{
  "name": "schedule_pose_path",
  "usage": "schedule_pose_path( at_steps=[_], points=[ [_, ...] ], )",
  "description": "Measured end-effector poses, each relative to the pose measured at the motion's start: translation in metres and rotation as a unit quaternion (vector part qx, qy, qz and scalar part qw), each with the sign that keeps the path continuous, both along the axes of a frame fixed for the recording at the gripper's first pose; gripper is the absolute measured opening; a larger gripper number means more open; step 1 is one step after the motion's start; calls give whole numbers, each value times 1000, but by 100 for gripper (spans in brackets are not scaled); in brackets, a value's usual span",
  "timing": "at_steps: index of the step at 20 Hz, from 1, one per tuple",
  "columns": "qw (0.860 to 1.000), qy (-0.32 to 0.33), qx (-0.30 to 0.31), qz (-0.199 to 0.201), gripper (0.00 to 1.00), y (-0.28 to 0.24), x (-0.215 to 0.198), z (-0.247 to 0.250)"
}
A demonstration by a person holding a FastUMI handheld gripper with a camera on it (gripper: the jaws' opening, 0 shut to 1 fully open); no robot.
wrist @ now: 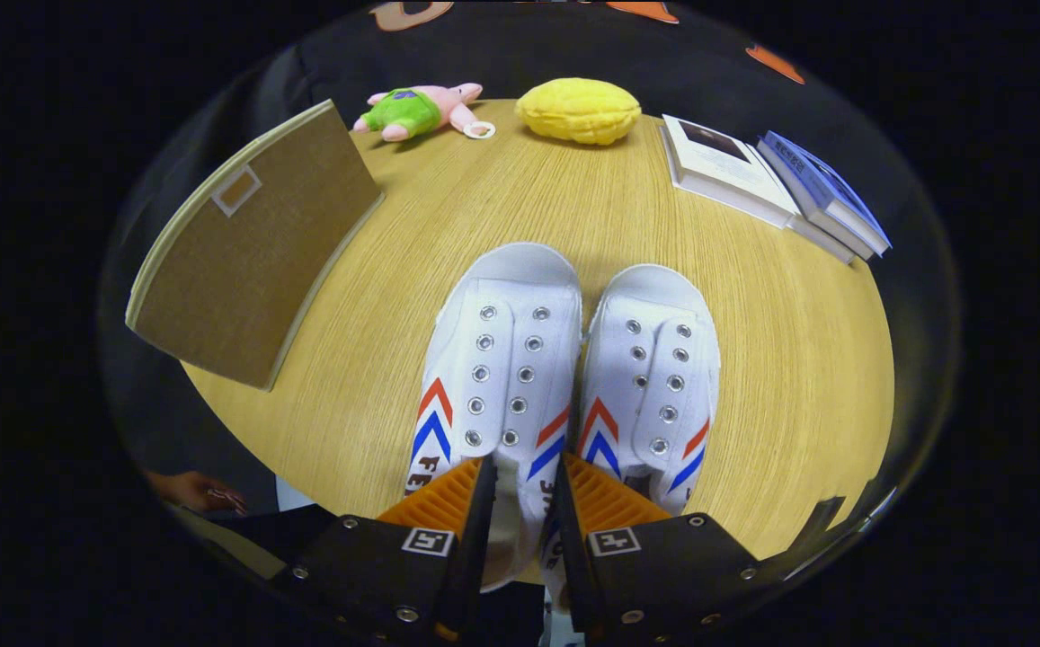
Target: Open the storage box then place both shoes into the box .Put the left shoe in first, then the right shoe, with the right side of both shoes facing outward in a uniform manner.
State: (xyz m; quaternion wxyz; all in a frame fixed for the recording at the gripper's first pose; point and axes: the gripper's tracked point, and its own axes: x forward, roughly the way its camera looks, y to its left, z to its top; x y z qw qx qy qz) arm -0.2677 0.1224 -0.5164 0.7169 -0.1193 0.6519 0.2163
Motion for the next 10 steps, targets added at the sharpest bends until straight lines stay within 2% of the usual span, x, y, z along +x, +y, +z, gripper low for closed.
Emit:
schedule_pose_path(
  at_steps=[1,3,4,5,6,7,10],
  points=[
    [1000,1,-5,-1,40,4,-1,0],
    [999,10,17,-29,37,5,-1,0],
    [998,18,32,-59,26,4,-1,1],
    [994,22,44,-95,22,2,1,0],
    [989,39,50,-134,9,0,0,-2],
    [986,39,60,-148,6,2,0,-2],
    [985,2,100,-142,1,13,8,12]
  ],
)
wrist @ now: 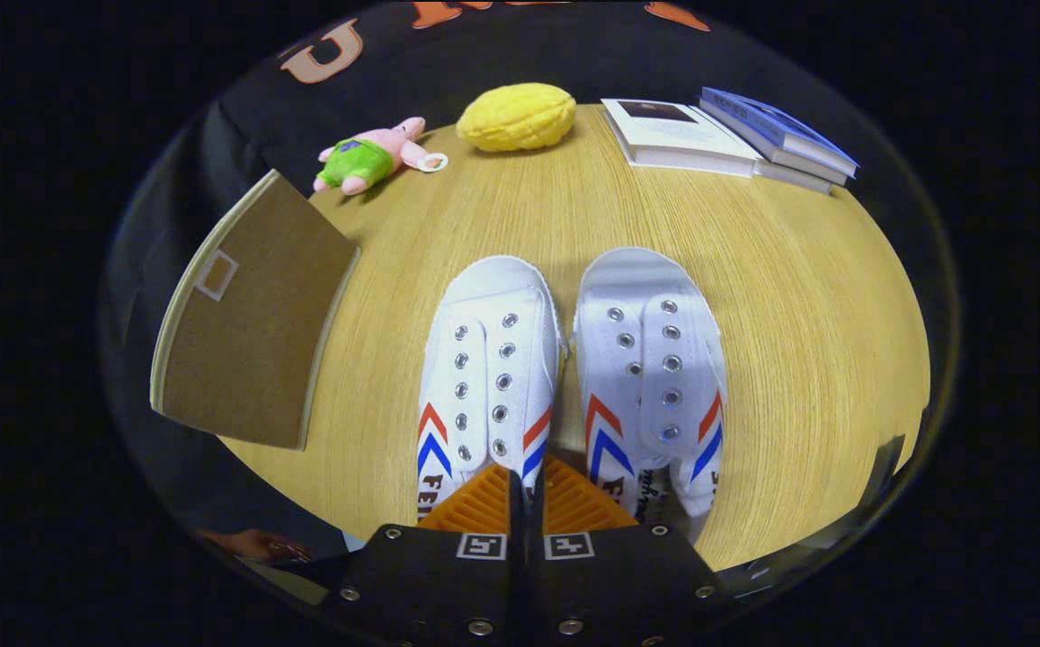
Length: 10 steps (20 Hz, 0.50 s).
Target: Open the storage box then place both shoes into the box .Put the left shoe in first, then the right shoe, with the right side of both shoes facing outward in a uniform manner.
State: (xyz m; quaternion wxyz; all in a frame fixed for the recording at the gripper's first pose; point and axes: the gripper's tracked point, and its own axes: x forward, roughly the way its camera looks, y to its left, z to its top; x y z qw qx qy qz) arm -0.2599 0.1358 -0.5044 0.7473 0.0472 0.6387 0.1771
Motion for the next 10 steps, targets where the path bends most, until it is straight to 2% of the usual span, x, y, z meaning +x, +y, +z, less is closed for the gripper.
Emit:
schedule_pose_path(
  at_steps=[4,10],
  points=[
    [997,-28,49,-48,1,35,23,15],
    [991,-65,104,-51,1,67,50,60]
  ],
)
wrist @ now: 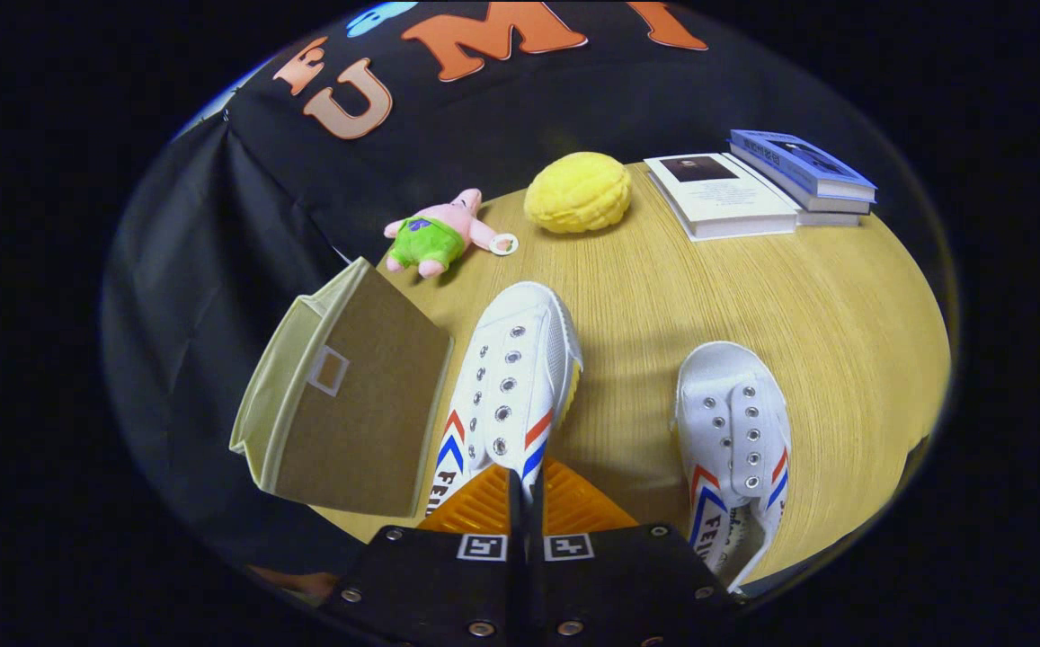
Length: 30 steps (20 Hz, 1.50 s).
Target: Open the storage box then place both shoes into the box .Put the left shoe in first, then the right shoe, with the right side of both shoes facing outward in a uniform manner.
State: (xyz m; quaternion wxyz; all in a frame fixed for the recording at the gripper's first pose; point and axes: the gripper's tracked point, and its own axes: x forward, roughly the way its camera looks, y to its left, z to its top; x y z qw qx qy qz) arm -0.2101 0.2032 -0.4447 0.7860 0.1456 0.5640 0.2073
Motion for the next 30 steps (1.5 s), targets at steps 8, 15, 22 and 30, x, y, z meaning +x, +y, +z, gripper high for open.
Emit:
schedule_pose_path(
  at_steps=[8,15,22,30],
  points=[
    [997,-41,59,36,0,75,46,96],
    [988,-42,103,112,1,176,45,126],
    [981,-39,78,176,1,230,23,82],
    [964,-62,39,257,1,243,3,72]
  ],
)
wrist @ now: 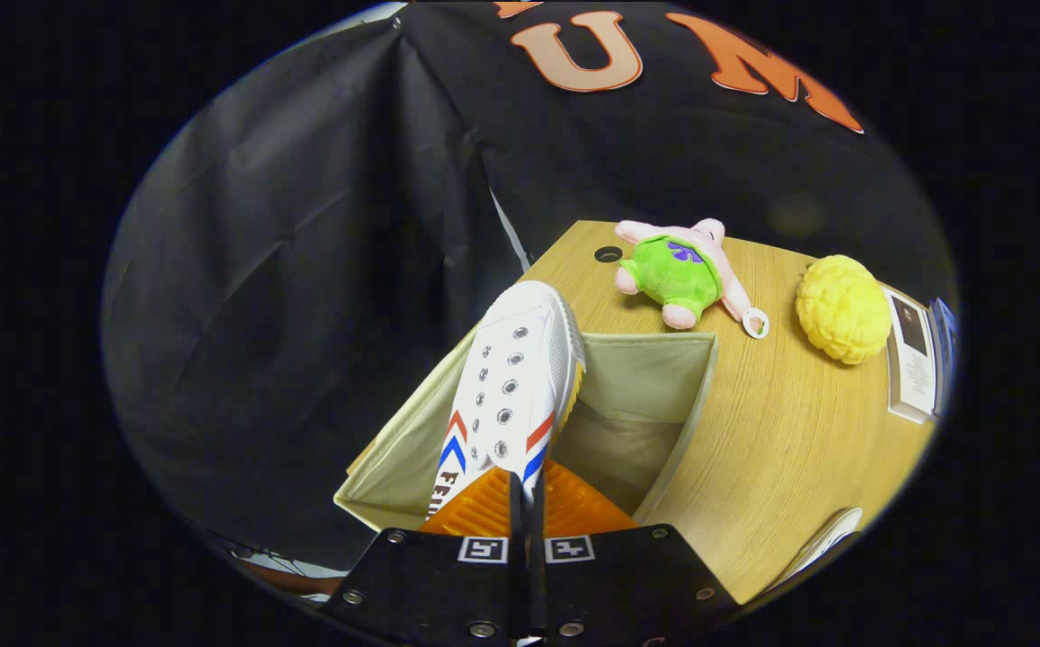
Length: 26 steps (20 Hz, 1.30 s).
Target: Open the storage box then place both shoes into the box .Put the left shoe in first, then the right shoe, with the right side of both shoes facing outward in a uniform manner.
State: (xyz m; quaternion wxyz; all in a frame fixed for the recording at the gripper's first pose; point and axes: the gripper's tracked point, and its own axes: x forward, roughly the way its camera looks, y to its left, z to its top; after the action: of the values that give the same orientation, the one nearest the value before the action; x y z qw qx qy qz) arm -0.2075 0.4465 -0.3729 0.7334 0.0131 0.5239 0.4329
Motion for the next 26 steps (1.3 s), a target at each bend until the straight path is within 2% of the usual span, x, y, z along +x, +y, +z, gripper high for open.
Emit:
schedule_pose_path(
  at_steps=[3,8,12,14,19,21,24,25,26],
  points=[
    [1000,-6,-20,24,1,-2,-7,-19],
    [997,60,-41,-27,1,2,-2,-39],
    [989,120,-42,-79,1,4,5,-38],
    [984,141,-63,-93,2,-2,-5,-43],
    [980,163,-83,-80,5,3,-11,-42],
    [978,192,-39,-72,16,11,-15,-22],
    [982,176,8,-70,59,3,3,5],
    [985,158,9,-71,63,-11,8,16],
    [987,141,11,-73,73,-24,14,22]
  ],
)
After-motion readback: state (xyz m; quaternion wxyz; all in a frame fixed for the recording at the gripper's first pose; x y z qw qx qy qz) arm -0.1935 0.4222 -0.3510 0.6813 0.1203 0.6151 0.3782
